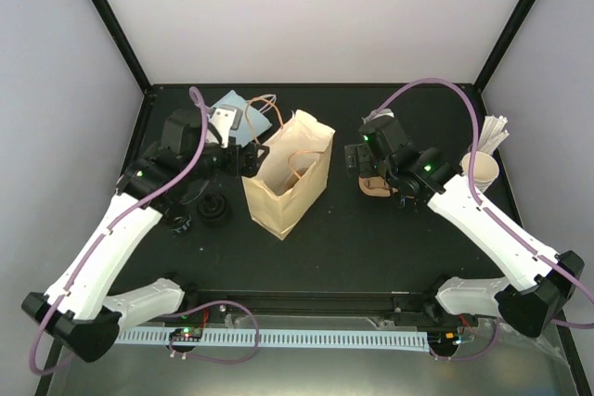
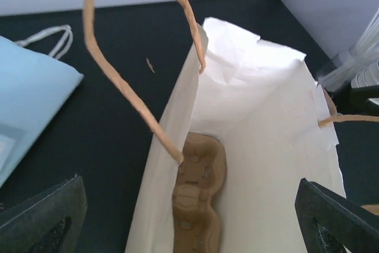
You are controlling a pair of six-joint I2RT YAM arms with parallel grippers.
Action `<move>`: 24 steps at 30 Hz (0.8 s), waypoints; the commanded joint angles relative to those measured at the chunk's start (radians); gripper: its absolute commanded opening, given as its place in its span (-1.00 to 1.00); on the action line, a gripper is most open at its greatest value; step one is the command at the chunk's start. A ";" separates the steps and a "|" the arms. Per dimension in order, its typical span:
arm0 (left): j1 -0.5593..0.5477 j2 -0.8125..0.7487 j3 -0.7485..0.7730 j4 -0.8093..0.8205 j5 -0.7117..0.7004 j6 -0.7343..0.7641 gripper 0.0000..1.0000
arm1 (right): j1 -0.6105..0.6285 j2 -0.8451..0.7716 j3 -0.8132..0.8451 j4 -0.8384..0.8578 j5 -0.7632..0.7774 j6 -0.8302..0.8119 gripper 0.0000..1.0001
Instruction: Pack the takeout coffee
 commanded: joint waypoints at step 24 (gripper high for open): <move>0.015 -0.174 -0.100 -0.169 -0.024 0.030 0.98 | -0.021 0.087 0.065 -0.108 0.055 0.195 1.00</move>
